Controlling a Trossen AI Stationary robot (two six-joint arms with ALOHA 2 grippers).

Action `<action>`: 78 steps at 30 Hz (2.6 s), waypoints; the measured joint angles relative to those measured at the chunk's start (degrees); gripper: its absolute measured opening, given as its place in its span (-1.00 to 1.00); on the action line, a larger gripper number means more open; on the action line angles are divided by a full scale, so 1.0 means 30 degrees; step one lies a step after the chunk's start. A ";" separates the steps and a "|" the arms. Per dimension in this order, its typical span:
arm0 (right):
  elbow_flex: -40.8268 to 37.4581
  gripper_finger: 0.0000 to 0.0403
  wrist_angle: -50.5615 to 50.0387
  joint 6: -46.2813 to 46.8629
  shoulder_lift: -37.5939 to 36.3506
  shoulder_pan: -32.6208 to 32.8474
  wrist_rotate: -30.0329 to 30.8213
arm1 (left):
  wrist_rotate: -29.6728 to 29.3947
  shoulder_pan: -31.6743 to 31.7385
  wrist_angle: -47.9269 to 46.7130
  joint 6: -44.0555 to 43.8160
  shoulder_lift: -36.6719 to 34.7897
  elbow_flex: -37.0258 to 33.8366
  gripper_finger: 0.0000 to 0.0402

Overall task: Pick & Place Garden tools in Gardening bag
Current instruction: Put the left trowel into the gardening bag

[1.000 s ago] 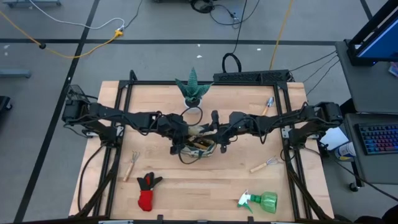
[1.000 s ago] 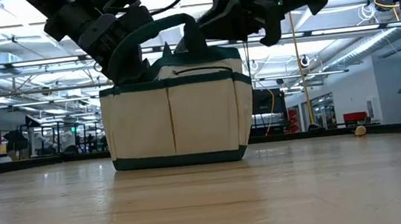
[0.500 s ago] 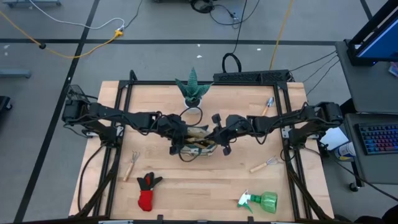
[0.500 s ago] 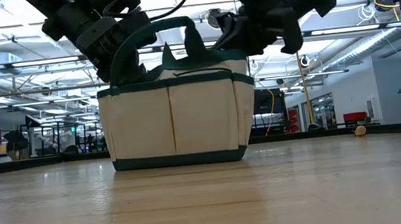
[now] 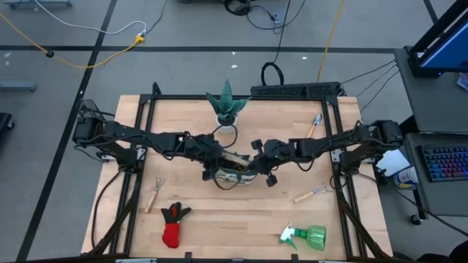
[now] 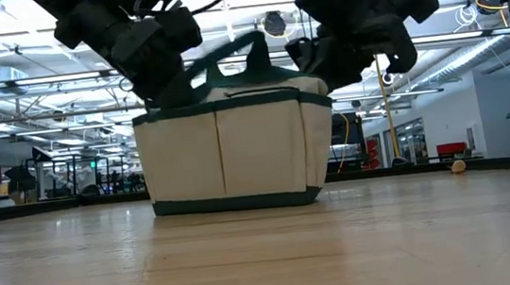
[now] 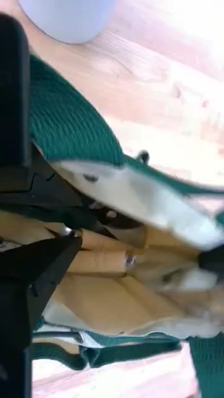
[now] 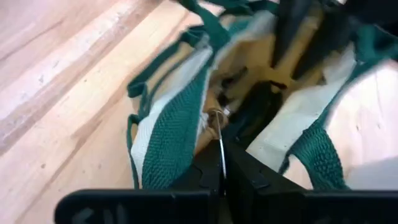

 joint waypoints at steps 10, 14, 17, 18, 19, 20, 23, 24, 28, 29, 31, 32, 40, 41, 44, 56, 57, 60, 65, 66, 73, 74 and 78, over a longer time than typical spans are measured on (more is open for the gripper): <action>0.0005 -0.96 0.0088 0.0759 -0.0005 -0.0014 0.0284 | 0.0243 -0.0068 0.1737 0.0879 0.0000 -0.0011 -0.07; 0.0005 -0.88 0.0124 0.0759 -0.0005 -0.0022 0.0352 | 0.0281 -0.0255 0.1865 0.0887 0.0000 -0.0011 -0.04; 0.0005 -0.78 0.0147 0.0759 -0.0005 -0.0028 0.0360 | 0.0288 -0.0366 0.1844 0.0889 0.0000 -0.0011 -0.06; 0.0005 -0.74 0.0153 0.0759 -0.0005 -0.0028 0.0360 | 0.0291 -0.0390 0.1844 0.0894 0.0000 -0.0011 -0.07; 0.0005 -0.70 0.0158 0.0759 -0.0005 -0.0028 0.0364 | 0.0295 -0.0393 0.1844 0.0894 0.0000 -0.0011 -0.08; 0.0005 -0.66 0.0161 0.0759 -0.0006 -0.0028 0.0367 | 0.0297 -0.0393 0.1842 0.0885 0.0000 -0.0011 -0.09; 0.0005 -0.55 0.0175 0.0759 -0.0005 -0.0028 0.0396 | 0.0317 -0.0393 0.1844 0.0872 0.0000 -0.0011 -0.12; 0.0005 -0.51 0.0181 0.0759 -0.0005 -0.0028 0.0396 | 0.0324 -0.0393 0.1837 0.0862 0.0000 -0.0014 -0.12; 0.0005 -0.39 0.0135 0.0926 -0.0228 -0.0028 0.0408 | 0.0331 -0.0400 0.1837 0.0838 0.0007 -0.0018 -0.12; 0.0005 -0.36 0.0242 0.1214 -0.0285 -0.0030 0.0394 | 0.0331 -0.0406 0.1839 0.0867 -0.0002 -0.0018 -0.12; 0.0026 -0.31 0.0423 0.1616 -0.0346 -0.0036 0.0382 | 0.0331 -0.0422 0.1899 0.0890 -0.0050 -0.0025 -0.12; 0.0026 -0.28 0.0129 0.1757 -0.0477 -0.0028 0.0382 | 0.0333 -0.0429 0.2059 0.0901 -0.0061 -0.0033 -0.12; 0.0026 -0.16 0.0246 0.1666 -0.0828 0.0227 0.0368 | 0.0521 -0.0736 0.3002 0.0945 -0.0073 -0.0033 -0.12; 0.0026 -0.16 0.0303 0.1657 -0.0947 0.0298 0.0374 | 0.0522 -0.0813 0.3006 0.0945 -0.0073 -0.0033 -0.12; 0.0016 -0.17 -0.0127 0.1646 -0.1553 0.0558 0.0396 | 0.0574 -0.1185 0.3389 0.1154 -0.0073 -0.0033 -0.12; 0.0019 -0.21 -0.2804 0.1459 -0.4227 0.1841 0.0392 | 0.1359 -0.2411 0.5844 0.1907 -0.0087 -0.0033 -0.12; 0.0019 -0.21 -0.2803 0.1270 -0.4132 0.1950 0.0391 | 0.1359 -0.2404 0.5852 0.1907 -0.0094 -0.0033 -0.12; 0.0019 -0.21 -0.2607 0.0655 -0.3561 0.2094 0.0396 | 0.0965 -0.2404 0.5796 0.1797 -0.0087 -0.0033 -0.12; 0.0012 -0.21 -0.2019 -0.0321 -0.2389 0.2026 0.0491 | 0.0675 -0.2404 0.5820 0.1755 -0.0087 -0.0033 -0.12; 0.0012 -0.21 -0.1853 -0.0606 -0.2211 0.2019 0.0499 | 0.0674 -0.2404 0.5813 0.1754 -0.0087 -0.0033 -0.12; 0.0019 -0.40 -0.1683 -0.1760 -0.1844 0.2004 0.0496 | 0.0674 -0.2404 0.5603 0.1754 -0.0087 -0.0033 -0.12; 0.0019 -0.46 -0.1700 -0.1880 -0.1848 0.2004 0.0501 | 0.0671 -0.2404 0.5604 0.1761 -0.0088 -0.0033 -0.12; 0.0019 -0.80 -0.1706 -0.2550 -0.1848 0.1997 0.0564 | 0.1041 -0.2404 0.5603 0.1800 -0.0087 -0.0033 -0.12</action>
